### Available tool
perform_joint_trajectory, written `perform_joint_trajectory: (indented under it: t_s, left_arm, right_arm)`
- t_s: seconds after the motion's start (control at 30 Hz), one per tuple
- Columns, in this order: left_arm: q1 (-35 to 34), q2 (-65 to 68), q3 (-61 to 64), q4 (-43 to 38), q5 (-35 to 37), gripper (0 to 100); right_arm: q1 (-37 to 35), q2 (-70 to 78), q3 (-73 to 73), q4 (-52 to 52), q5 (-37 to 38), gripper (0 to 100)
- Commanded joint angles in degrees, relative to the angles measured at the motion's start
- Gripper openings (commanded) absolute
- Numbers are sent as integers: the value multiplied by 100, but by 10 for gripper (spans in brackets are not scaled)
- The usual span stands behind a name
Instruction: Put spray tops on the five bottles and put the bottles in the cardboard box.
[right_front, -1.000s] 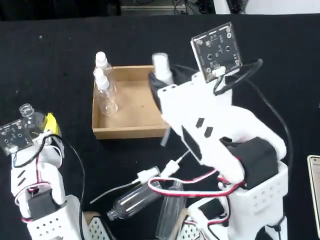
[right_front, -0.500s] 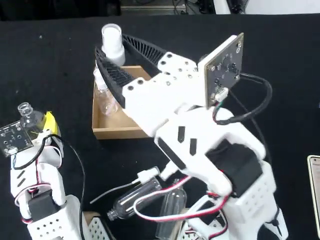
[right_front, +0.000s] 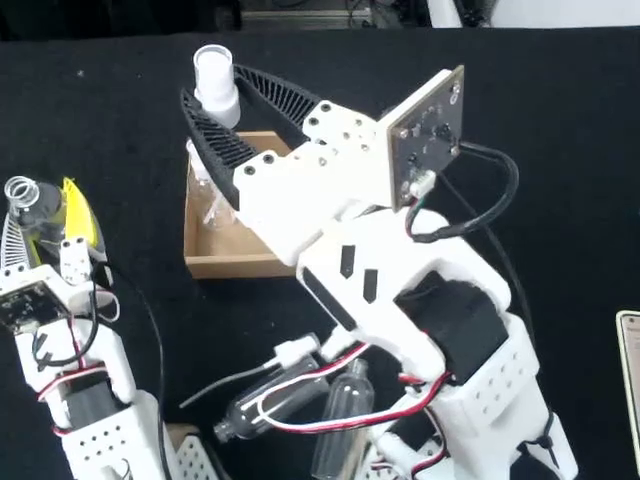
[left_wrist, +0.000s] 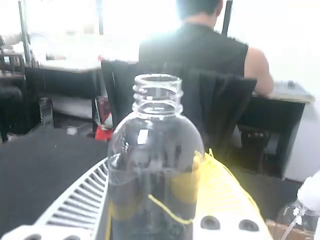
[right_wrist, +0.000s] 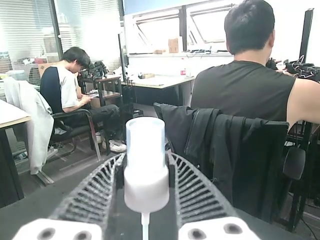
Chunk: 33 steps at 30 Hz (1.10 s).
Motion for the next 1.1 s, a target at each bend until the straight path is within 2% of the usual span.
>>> perform_joint_trajectory:
  t_s: [0.0, 0.2, 0.43, 0.6, 0.83, 1.07]
  left_arm:
    - [145, -35, 145, -246, 35, 77]
    - [1578, -35, 145, -211, 35, 77]
    - [3152, -35, 145, 334, 35, 77]
    - [4101, -35, 145, -70, 26, 77]
    - [4927, -35, 145, -70, 9, 77]
    - [4989, -35, 145, -70, -9, 77]
  right_arm:
    - [-70, -215, -57, -308, 18, 11]
    - [-70, -215, -48, -1064, 18, 11]
    - [-70, -215, -22, -1108, 62, 11]
    - [-70, -215, -31, -1134, 905, 11]
    - [-70, -207, -4, -1108, 1143, 11]
    - [-70, -259, -57, -413, 1152, 11]
